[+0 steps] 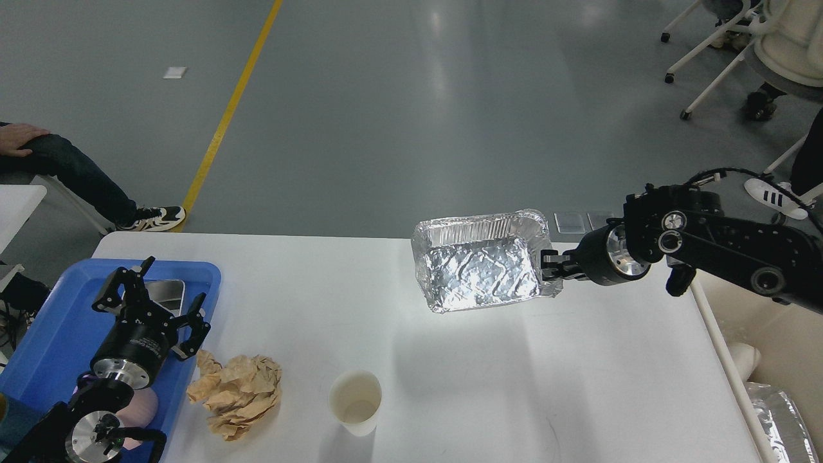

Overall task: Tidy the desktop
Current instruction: 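Grasp the foil tray edge with the right gripper and lift it, then reach the left gripper to the white paper cup and grasp it, then lift the paper cup and set it into the held foil tray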

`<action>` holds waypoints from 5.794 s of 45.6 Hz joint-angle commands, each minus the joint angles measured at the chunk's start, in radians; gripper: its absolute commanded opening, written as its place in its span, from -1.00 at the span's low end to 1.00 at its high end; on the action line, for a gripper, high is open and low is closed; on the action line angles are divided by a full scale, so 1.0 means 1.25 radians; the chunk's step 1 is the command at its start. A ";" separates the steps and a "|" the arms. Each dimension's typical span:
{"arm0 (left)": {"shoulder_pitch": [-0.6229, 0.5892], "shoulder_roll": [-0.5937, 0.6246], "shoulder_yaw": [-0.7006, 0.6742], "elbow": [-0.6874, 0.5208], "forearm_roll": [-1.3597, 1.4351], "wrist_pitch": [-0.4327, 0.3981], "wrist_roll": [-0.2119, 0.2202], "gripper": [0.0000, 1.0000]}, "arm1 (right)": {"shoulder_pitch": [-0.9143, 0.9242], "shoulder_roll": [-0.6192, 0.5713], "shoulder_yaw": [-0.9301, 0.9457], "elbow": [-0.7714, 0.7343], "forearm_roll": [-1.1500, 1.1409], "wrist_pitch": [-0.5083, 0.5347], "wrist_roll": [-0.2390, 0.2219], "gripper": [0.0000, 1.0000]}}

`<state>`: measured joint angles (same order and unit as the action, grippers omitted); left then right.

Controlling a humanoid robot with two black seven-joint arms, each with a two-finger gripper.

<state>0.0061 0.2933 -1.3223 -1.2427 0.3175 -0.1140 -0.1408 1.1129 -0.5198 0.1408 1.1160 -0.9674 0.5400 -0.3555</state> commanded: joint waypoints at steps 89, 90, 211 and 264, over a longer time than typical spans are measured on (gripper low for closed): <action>-0.324 0.830 0.679 -0.404 0.545 0.085 -0.062 0.95 | -0.008 0.099 -0.012 -0.090 0.040 -0.023 -0.035 -1.00; -0.336 0.807 0.681 -0.400 0.549 0.078 -0.069 0.94 | -0.008 0.099 -0.012 -0.090 0.040 -0.023 -0.035 -1.00; -0.804 0.396 1.172 -0.228 0.850 -0.004 -0.204 -1.00 | -0.013 0.125 -0.013 -0.090 0.039 -0.058 -0.036 -1.00; -1.075 0.009 1.081 0.234 0.846 -0.195 -0.139 -1.00 | 0.004 0.141 -0.008 -0.085 0.045 -0.058 -0.035 -1.00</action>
<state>-1.3337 0.4171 0.0262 -1.0625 1.3675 -0.3567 -0.3158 1.1178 -0.3437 0.1282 1.0065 -0.9152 0.4679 -0.3988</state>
